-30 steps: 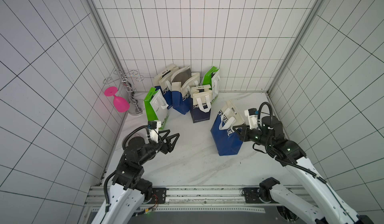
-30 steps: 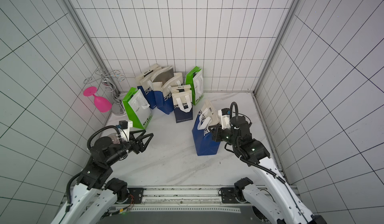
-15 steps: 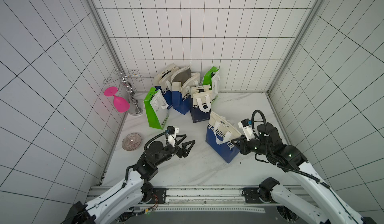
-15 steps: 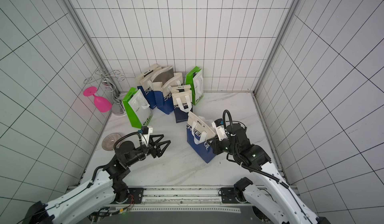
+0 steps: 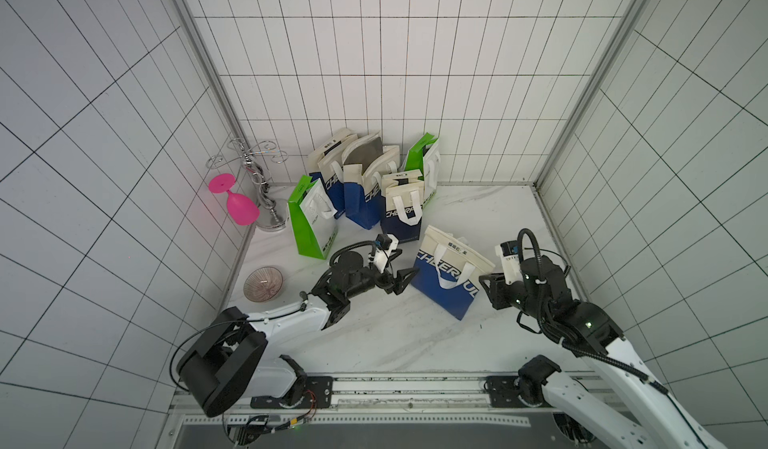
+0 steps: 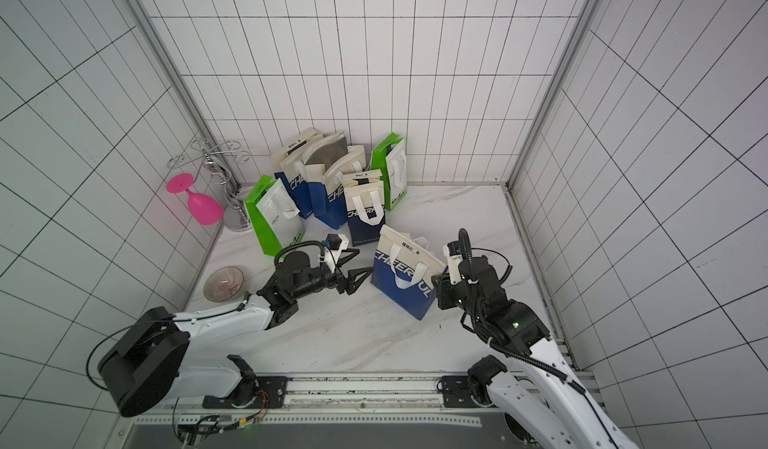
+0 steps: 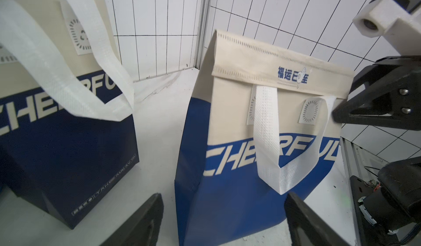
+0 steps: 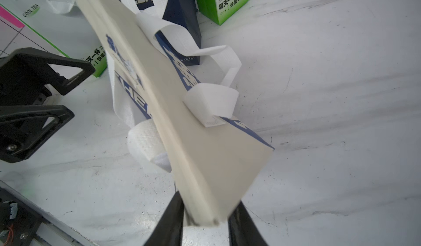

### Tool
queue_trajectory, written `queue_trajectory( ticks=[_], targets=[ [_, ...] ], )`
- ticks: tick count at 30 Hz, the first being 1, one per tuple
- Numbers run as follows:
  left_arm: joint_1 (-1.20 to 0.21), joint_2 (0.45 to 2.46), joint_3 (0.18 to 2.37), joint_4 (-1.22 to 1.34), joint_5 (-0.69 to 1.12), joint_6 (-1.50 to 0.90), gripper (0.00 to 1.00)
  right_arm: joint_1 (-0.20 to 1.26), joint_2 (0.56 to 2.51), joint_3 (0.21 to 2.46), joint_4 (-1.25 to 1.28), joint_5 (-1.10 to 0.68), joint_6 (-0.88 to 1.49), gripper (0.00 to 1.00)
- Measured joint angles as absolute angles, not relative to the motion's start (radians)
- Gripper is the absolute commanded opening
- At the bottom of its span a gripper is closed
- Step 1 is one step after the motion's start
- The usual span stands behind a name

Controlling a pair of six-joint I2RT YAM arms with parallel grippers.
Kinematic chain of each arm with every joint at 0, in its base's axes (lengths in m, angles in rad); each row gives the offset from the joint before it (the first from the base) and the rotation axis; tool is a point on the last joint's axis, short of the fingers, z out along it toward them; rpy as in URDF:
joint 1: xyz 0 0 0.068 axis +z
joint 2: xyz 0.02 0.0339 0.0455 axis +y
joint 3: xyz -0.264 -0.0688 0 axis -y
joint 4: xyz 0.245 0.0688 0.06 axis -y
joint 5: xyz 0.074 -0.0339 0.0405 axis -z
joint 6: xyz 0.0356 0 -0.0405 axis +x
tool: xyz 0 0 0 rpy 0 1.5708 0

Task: Open the takeout bag
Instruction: Move the takeout bag to the center of the board.

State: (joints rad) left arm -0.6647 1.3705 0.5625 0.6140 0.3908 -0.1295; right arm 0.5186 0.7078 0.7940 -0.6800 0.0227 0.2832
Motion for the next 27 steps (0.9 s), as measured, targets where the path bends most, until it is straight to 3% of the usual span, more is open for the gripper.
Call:
queue_trajectory(
  ticks=[9, 15, 18, 23, 27],
  targets=[
    [-0.605, 1.605, 0.687, 0.745, 0.614, -0.086, 0.73, 0.484, 0.809, 0.794, -0.632, 0.047, 0.271, 0.33],
    [-0.628, 1.682, 0.650, 0.894, 0.691, -0.117, 0.58, 0.471, 0.788, 0.794, -0.619, 0.002, 0.265, 0.34],
    [-0.635, 1.695, 0.620, 0.961, 0.706, -0.133, 0.43, 0.471, 0.744, 0.796, -0.622, -0.031, 0.260, 0.33],
    [-0.639, 1.703, 0.592, 1.043, 0.716, -0.163, 0.04, 0.471, 0.699, 0.802, -0.695, -0.084, 0.233, 0.33],
    [-0.641, 1.702, 0.556, 1.098, 0.699, -0.179, 0.00, 0.471, 0.689, 0.854, -0.809, -0.120, 0.197, 0.32]
  ],
)
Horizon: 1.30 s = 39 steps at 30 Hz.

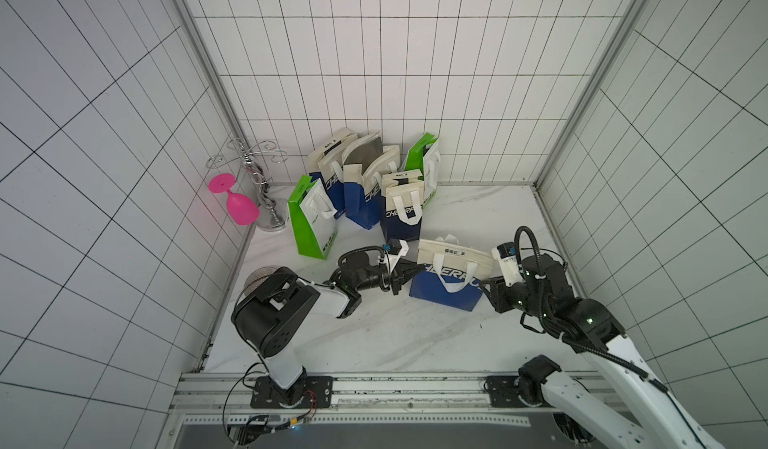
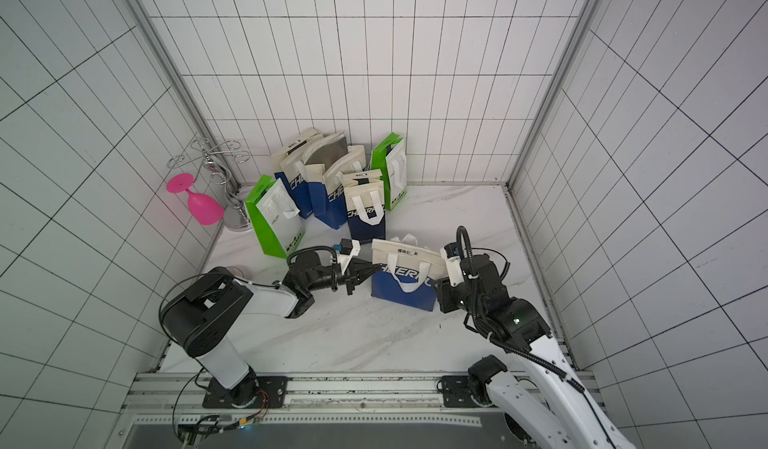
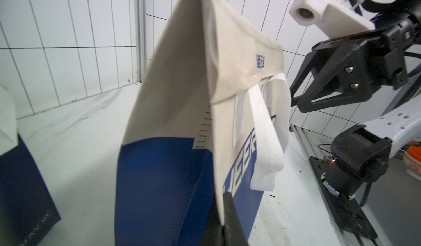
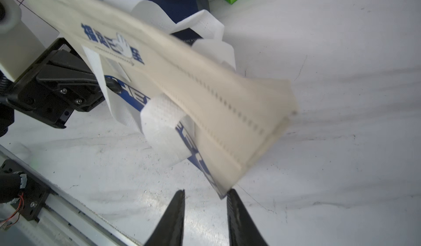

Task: Open the takeout bag
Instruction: Move the takeout bag to the center of the board, then open the takeout bag at the center of the board.

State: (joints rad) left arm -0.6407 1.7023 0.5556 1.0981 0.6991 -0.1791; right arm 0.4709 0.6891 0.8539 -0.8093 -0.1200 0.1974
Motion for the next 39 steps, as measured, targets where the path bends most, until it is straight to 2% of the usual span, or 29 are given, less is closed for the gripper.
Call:
queue_trajectory(
  ticks=[6, 11, 17, 21, 32, 39],
  targets=[
    [-0.661, 1.636, 0.481, 1.109, 0.585, -0.203, 0.00, 0.474, 0.641, 0.939, -0.817, -0.224, 0.093, 0.32],
    [-0.699, 1.500, 0.450, 0.969, 0.433, -0.215, 0.00, 0.537, 0.699, 0.963, -0.699, -0.264, 0.014, 0.32],
    [-0.731, 1.371, 0.419, 0.847, 0.317, -0.231, 0.00, 0.825, 0.894, 0.976, -0.538, -0.109, -0.212, 0.35],
    [-0.732, 1.360, 0.419, 0.815, 0.288, -0.247, 0.00, 0.957, 0.956, 0.976, -0.434, 0.000, -0.377, 0.35],
    [-0.740, 1.342, 0.417, 0.783, 0.282, -0.277, 0.00, 1.002, 1.020, 0.967, -0.117, 0.152, -0.658, 0.35],
    [-0.742, 1.328, 0.417, 0.765, 0.288, -0.281, 0.00, 1.009, 1.116, 0.949, -0.028, 0.219, -0.786, 0.36]
  ],
)
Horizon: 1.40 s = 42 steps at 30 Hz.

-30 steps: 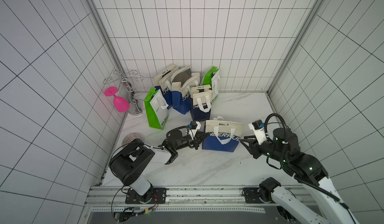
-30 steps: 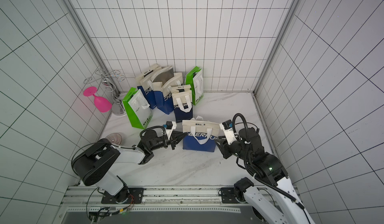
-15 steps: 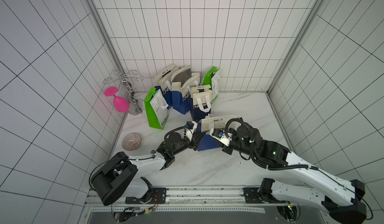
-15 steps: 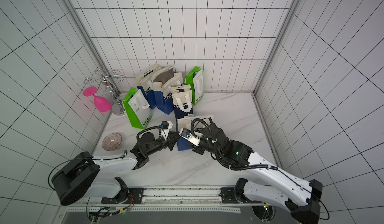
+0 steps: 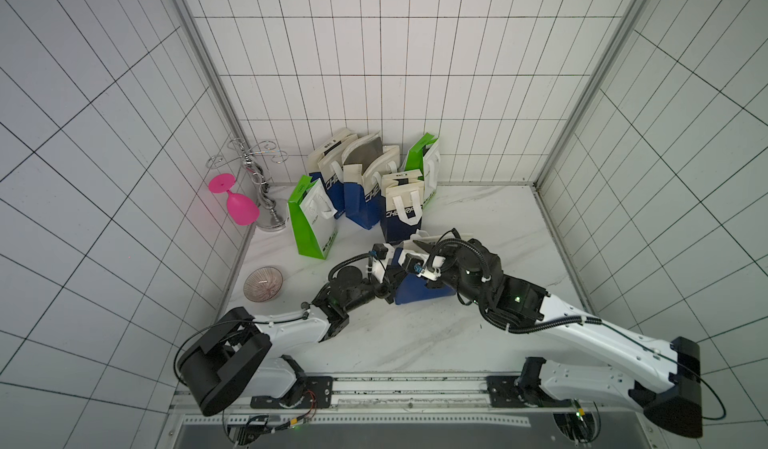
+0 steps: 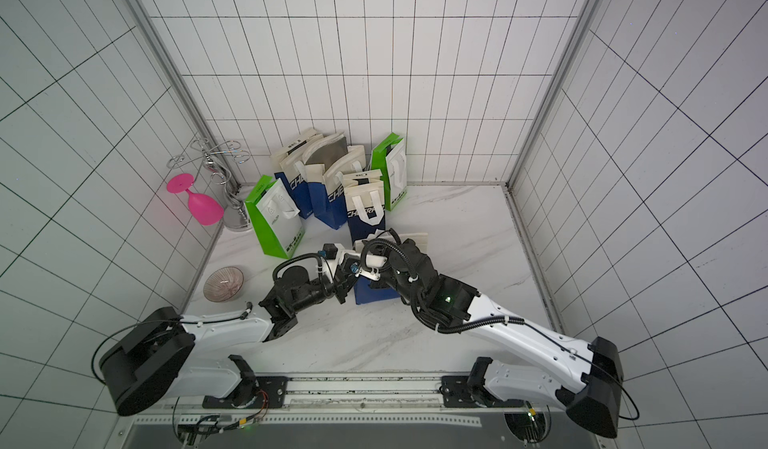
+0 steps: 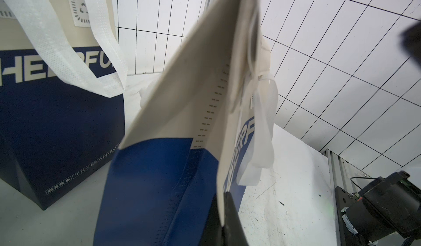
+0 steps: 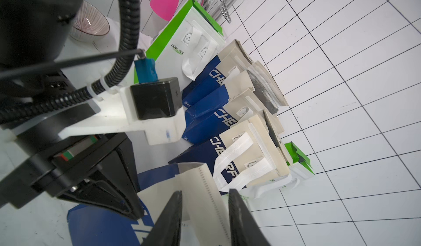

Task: Open the takeout bag
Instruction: Open the takeout bag at the center of the board.

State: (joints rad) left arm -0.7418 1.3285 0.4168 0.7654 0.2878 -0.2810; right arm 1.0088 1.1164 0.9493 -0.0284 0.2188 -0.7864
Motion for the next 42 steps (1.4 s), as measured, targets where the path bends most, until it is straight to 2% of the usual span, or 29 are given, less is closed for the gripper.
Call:
queue_trajectory(
  ticks=[12, 32, 37, 42],
  targets=[
    [-0.744, 1.321, 0.417, 0.754, 0.289, -0.281, 0.00, 1.015, 1.190, 0.889, 0.037, 0.308, -0.877, 0.36],
    [-0.739, 1.317, 0.417, 0.747, 0.274, -0.281, 0.00, 1.024, 1.304, 0.850, 0.305, 0.510, -1.038, 0.35],
    [-0.737, 1.314, 0.417, 0.744, 0.269, -0.281, 0.00, 1.024, 1.322, 0.850, 0.337, 0.527, -1.048, 0.31],
    [-0.737, 1.314, 0.417, 0.744, 0.265, -0.281, 0.00, 1.021, 1.332, 0.850, 0.346, 0.527, -1.039, 0.20]
  ],
)
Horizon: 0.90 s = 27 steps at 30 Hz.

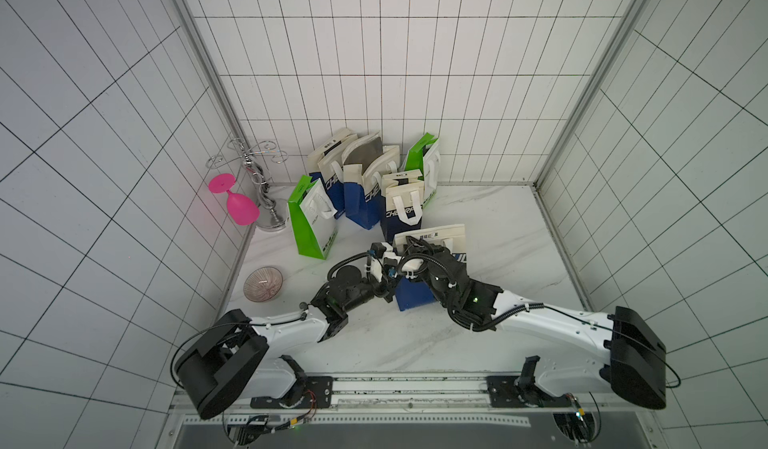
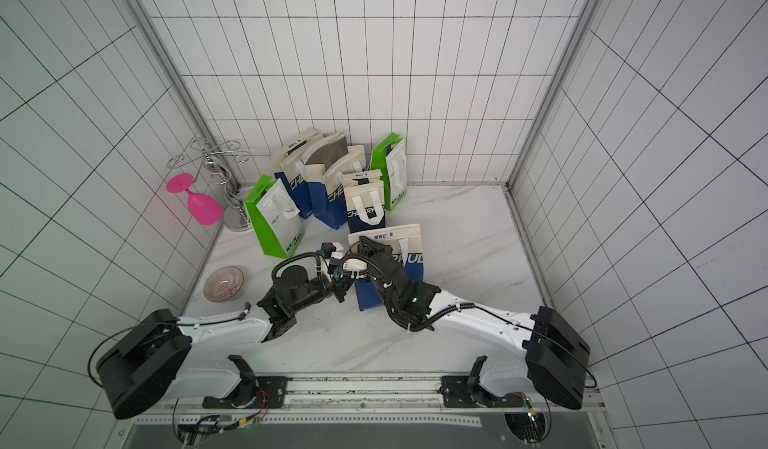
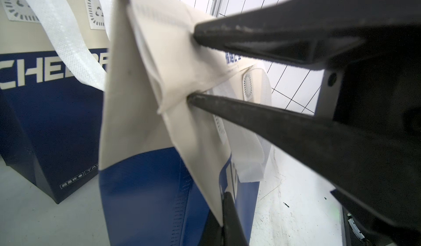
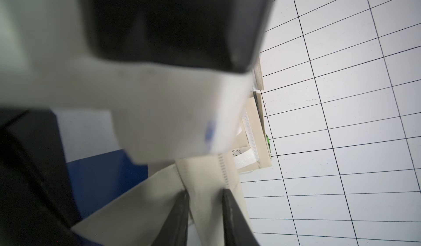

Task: Open the takeout bag
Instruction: Open the takeout bag at the center of the board.

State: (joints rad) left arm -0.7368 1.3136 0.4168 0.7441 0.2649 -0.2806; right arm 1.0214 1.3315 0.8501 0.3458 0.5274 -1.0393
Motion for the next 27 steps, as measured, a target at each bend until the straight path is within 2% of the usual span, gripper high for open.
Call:
queue_trajectory(
  ticks=[10, 27],
  targets=[
    [-0.737, 1.314, 0.417, 0.744, 0.267, -0.279, 0.00, 0.983, 1.309, 0.854, 0.298, 0.453, -0.917, 0.00],
    [-0.739, 1.308, 0.421, 0.738, 0.263, -0.264, 0.00, 0.879, 1.274, 1.053, -0.115, 0.235, -0.649, 0.00]
  ],
)
